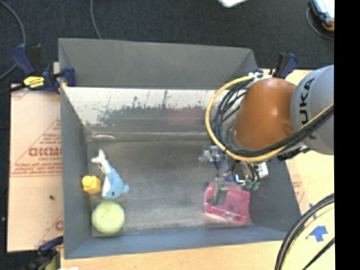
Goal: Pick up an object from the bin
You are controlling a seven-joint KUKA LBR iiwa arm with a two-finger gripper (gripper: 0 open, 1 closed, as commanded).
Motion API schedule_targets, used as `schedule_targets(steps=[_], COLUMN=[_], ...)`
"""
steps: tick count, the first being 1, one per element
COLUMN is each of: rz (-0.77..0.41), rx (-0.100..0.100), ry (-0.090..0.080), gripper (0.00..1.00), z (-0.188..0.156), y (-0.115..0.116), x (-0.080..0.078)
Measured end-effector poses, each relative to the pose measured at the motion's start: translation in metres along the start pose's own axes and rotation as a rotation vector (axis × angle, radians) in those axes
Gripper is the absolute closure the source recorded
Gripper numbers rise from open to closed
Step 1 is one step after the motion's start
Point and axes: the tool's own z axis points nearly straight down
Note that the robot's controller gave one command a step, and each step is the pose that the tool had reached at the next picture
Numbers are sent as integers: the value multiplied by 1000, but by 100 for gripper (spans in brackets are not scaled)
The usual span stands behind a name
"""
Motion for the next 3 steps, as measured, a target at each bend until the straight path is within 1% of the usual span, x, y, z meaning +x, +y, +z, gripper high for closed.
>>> schedule_targets(steps=[1, 2, 3], rz=[0, 14, -79], rx=[0, 2, -8], ry=[0, 5, 18], gripper=[0, 0, 100], z=[0, 57, 87], y=[0, -51, -98], x=[0, 43, -18])
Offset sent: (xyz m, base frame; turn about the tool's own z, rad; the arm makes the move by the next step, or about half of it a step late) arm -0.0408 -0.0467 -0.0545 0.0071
